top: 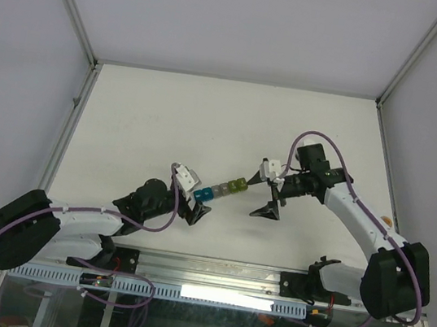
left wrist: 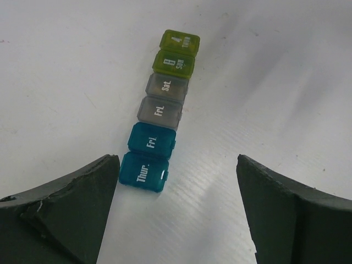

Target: Sort the pills into containers

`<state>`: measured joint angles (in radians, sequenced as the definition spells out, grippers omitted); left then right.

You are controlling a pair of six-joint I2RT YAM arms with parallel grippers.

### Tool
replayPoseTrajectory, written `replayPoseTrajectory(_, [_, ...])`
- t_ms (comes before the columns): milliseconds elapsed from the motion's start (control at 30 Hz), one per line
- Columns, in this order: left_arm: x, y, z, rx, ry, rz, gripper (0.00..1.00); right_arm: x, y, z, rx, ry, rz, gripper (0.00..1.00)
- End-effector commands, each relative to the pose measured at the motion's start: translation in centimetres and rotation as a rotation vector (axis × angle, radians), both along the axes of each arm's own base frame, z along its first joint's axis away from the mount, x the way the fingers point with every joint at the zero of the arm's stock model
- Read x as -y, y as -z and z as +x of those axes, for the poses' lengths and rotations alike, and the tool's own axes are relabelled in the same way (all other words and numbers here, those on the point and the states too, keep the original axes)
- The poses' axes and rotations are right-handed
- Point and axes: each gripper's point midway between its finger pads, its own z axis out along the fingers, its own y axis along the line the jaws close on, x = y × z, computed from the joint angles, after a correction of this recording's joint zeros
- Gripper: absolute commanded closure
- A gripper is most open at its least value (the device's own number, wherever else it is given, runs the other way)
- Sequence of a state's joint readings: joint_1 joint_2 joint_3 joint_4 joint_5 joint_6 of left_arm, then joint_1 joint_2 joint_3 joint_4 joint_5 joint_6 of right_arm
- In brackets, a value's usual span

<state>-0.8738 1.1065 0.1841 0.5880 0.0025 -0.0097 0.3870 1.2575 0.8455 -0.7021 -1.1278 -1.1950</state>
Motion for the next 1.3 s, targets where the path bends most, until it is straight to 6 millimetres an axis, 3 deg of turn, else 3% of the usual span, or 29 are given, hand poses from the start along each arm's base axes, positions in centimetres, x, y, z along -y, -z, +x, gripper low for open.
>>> replayPoseTrajectory(0, [1.4, -1.5, 1.2, 0.028, 0.051, -0.025, 0.10, -0.4, -1.5, 0.7, 0.102, -0.005, 0.044, 0.06])
replayPoseTrajectory(400, [1.7, 1.4, 2.9, -0.047, 0.059, 0.059, 0.27, -0.6, -1.2, 0.6, 0.027, -0.007, 0.025, 0.09])
replayPoseTrajectory(1267, [2.4, 2.5, 2.1, 0.045, 0.179, 0.108, 0.41, -0.7, -1.2, 0.6, 0.003, 0.000, 0.020, 0.10])
